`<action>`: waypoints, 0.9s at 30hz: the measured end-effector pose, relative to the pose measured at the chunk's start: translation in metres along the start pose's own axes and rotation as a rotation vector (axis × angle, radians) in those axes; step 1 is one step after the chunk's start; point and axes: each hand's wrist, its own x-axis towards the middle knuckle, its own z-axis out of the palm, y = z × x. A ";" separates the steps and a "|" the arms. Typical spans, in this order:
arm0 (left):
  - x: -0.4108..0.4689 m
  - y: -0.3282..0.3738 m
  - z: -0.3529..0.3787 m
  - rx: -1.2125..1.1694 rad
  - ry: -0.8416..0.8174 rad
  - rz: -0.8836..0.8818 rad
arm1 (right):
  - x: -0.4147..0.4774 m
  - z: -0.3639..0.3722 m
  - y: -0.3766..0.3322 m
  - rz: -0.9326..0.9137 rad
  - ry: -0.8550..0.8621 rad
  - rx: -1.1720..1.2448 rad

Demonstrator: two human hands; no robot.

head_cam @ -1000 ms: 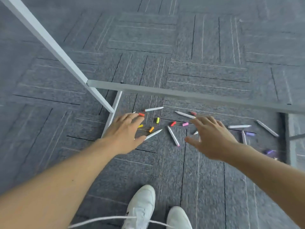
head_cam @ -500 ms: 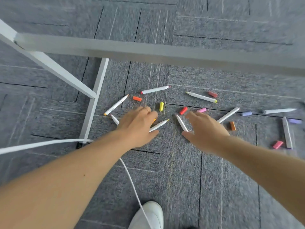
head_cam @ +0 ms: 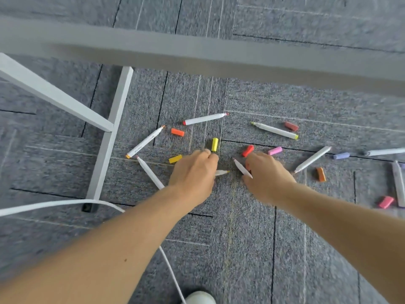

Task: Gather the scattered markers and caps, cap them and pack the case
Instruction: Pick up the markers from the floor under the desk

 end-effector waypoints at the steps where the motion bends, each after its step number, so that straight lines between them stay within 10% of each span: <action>1: 0.001 -0.001 0.001 -0.062 0.033 -0.008 | 0.001 -0.001 0.001 0.003 -0.008 0.044; 10: 0.005 -0.026 -0.043 -1.463 0.383 -0.794 | 0.005 -0.040 0.019 0.071 0.204 0.975; 18: -0.043 -0.074 -0.012 -0.715 0.278 -1.062 | 0.046 -0.075 0.045 -0.043 0.173 0.008; 27: -0.043 -0.078 0.007 -0.642 0.188 -1.007 | 0.065 -0.064 0.041 0.005 0.129 -0.113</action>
